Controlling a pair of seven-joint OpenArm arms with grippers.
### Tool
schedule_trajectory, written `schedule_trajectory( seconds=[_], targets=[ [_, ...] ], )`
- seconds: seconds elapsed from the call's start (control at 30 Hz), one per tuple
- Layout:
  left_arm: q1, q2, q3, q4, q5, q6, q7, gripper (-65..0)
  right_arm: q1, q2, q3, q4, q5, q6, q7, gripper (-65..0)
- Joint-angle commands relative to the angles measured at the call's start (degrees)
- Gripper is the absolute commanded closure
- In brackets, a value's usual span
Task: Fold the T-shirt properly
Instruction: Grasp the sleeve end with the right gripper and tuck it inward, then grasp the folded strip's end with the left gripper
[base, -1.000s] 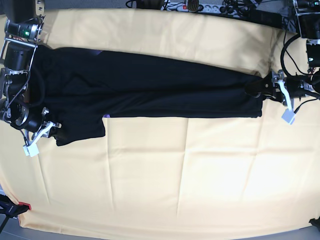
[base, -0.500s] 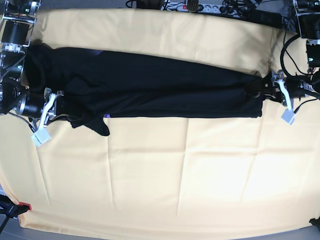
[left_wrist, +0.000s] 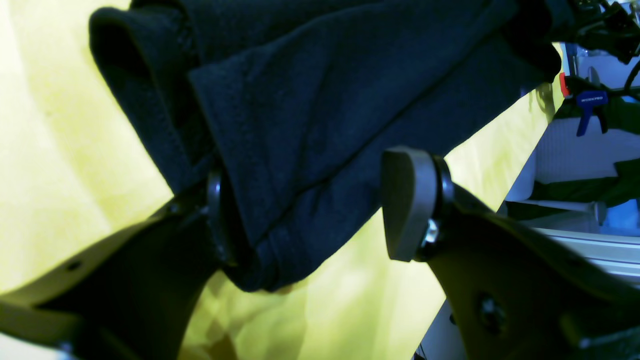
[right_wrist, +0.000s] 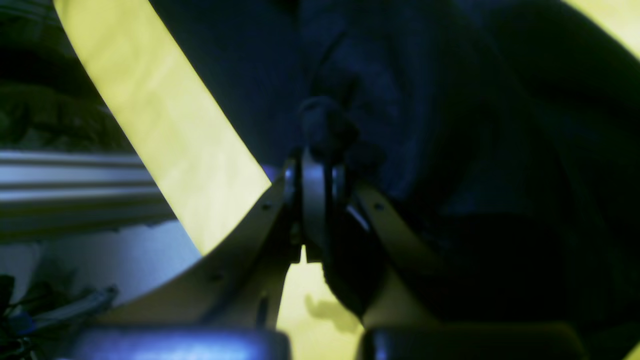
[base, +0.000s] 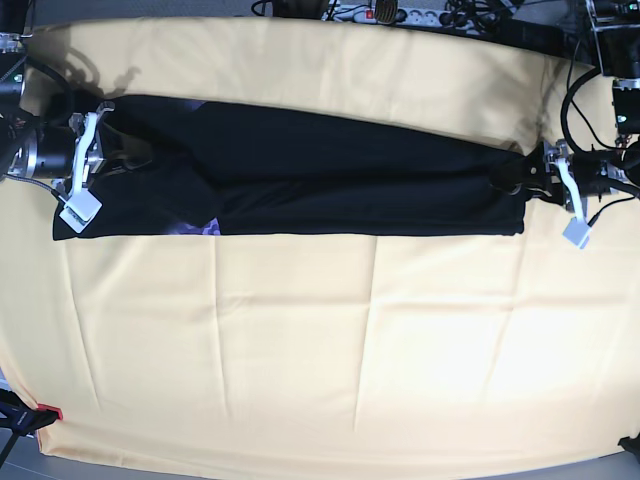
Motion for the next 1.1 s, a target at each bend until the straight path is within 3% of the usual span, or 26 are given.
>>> schedule_trajectory(
  seconds=[0.0, 0.13, 0.4, 0.5, 0.63, 0.7, 0.8, 0.97, 1.0, 1.07],
  targets=[
    [-0.96, -1.42, -0.44, 0.74, -1.39, -0.2, 0.01, -40.2, 0.66, 1.73, 0.48, 0.92, 1.54, 0.28, 0.93, 0.0],
    [-0.96, -1.51, -0.44, 0.74, -1.39, -0.17, 0.01, -40.2, 0.37, 2.23, 0.48, 0.83, 1.01, 0.28, 0.93, 0.0],
    [-1.11, -3.41, -0.46, 0.74, -1.39, -0.2, 0.01, -40.2, -4.9, 2.19, 0.48, 0.81, -16.2, 0.28, 0.93, 0.0],
    [-1.09, -4.28, -0.46, 0.74, -1.39, -0.17, 0.01, -40.2, -4.76, 2.23, 0.55, 0.85, -18.62, 0.28, 0.93, -0.2],
    [-1.11, -4.98, -0.46, 0.74, -1.39, -0.17, 0.01, -40.2, -4.74, 2.23, 2.45, 1.84, -14.51, 0.28, 0.93, -30.9],
    [-1.11, -5.46, -0.46, 0.74, -1.39, -0.2, 0.01, -40.2, -4.74, 2.23, 5.14, 3.69, -9.16, 0.28, 0.93, -38.9],
    [-1.11, -6.38, -0.46, 0.74, -1.39, -0.2, 0.01, -40.2, -4.74, 2.19, 11.96, 8.26, 1.54, 0.28, 0.93, -39.2],
    [-1.09, -7.26, -2.14, 0.74, -1.39, -0.2, 0.01, -40.2, -4.9, 0.74, 22.86, 11.93, 1.54, 0.28, 0.93, -37.2],
    [-1.09, -7.26, -3.02, 0.74, -1.39, -0.2, 0.01, -40.2, -4.9, -0.35, 23.28, 11.56, 1.54, 0.28, 0.93, -33.1],
    [-1.03, -7.23, -5.38, 0.74, -1.39, -0.17, 0.01, -40.2, -4.87, -3.63, 23.06, 10.43, 1.54, 0.28, 1.7, -17.0]
  ],
)
